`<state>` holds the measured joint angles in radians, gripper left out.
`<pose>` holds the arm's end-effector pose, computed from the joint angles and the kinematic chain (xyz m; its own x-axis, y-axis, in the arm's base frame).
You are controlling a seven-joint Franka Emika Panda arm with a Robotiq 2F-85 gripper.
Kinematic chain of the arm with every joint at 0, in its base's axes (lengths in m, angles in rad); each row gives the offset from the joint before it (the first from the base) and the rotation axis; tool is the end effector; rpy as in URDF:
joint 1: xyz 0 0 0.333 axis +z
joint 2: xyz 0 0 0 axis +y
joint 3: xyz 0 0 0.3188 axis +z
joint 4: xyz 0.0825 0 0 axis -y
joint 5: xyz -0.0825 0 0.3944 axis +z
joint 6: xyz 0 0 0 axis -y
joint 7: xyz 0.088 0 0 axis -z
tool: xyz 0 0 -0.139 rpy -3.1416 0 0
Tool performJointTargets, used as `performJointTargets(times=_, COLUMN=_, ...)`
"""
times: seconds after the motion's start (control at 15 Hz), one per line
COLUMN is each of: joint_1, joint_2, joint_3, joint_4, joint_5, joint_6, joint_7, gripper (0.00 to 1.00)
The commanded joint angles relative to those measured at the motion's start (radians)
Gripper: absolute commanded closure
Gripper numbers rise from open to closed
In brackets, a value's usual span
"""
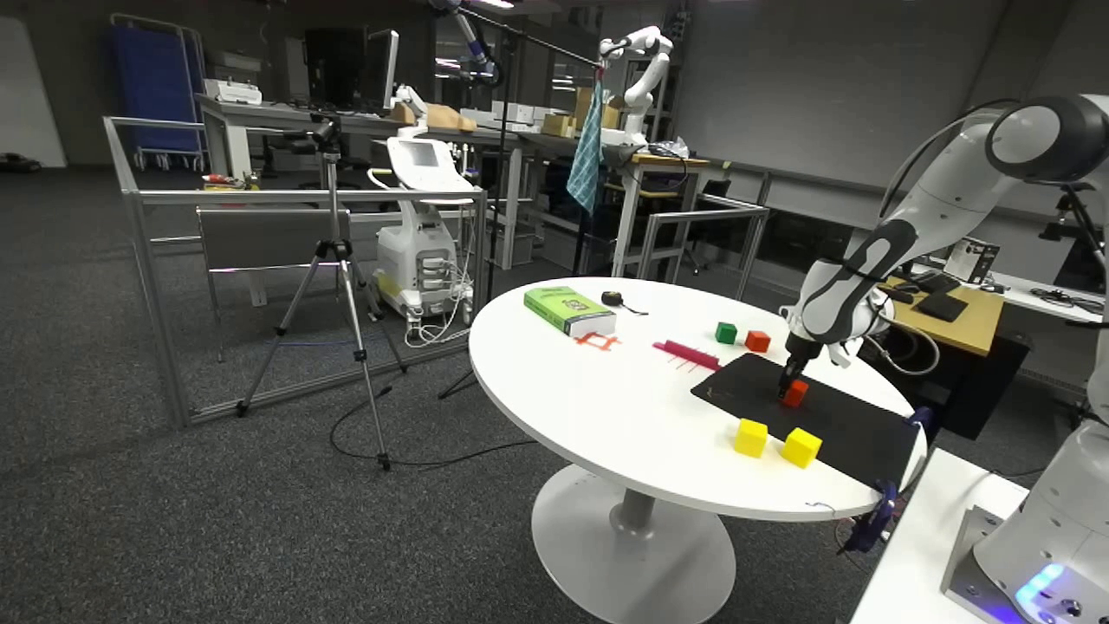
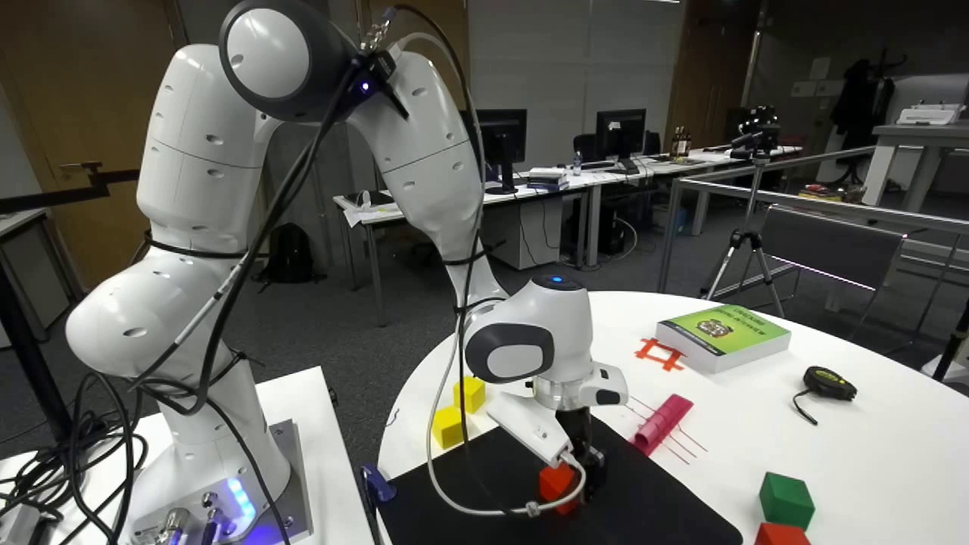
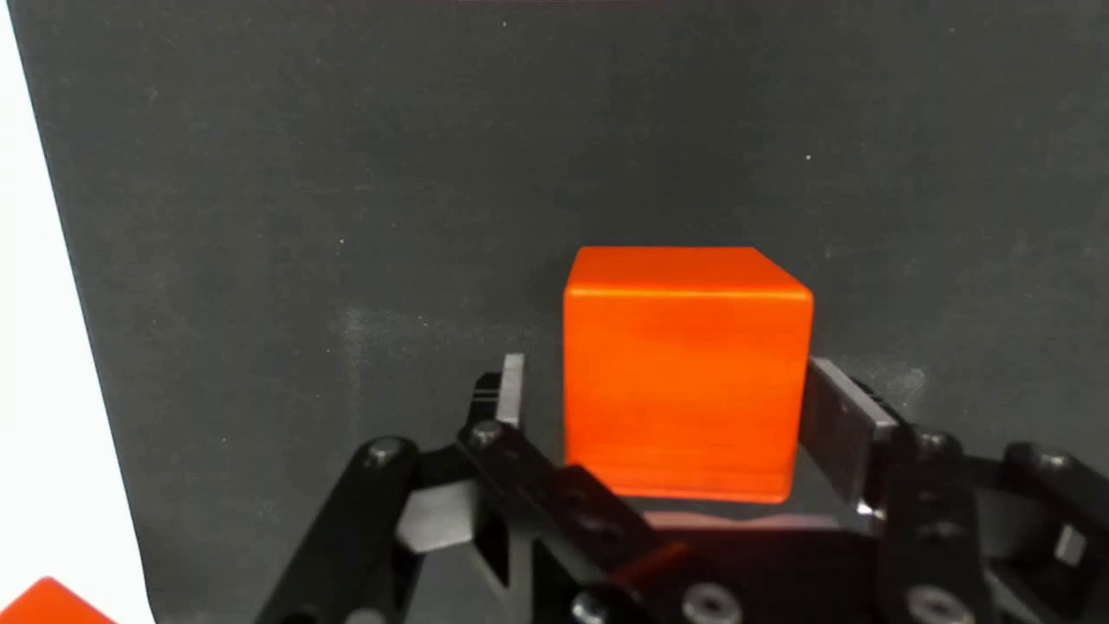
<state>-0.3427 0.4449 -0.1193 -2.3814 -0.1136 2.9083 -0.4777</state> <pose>0.4583 -0.2279 0.1059 0.9897 0.1399 0.0287 0.1359 -0.9844 0.1120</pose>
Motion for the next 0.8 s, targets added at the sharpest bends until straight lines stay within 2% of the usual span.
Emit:
performJointTargets(times=0.0, joint_1=-0.018, joint_2=-0.009, joint_3=0.02, joint_4=0.008, joint_5=-0.002, joint_6=-0.016, joint_7=0.014, gripper=0.0)
performJointTargets(times=0.33, joint_1=-0.01, joint_2=-0.097, joint_3=0.032, joint_4=-0.049, joint_5=0.003, joint_6=-0.029, joint_7=0.021, gripper=0.0)
performJointTargets(times=0.73, joint_1=0.007, joint_2=-0.263, joint_3=0.042, joint_4=-0.15, joint_5=0.022, joint_6=-0.029, joint_7=0.025, gripper=0.0)
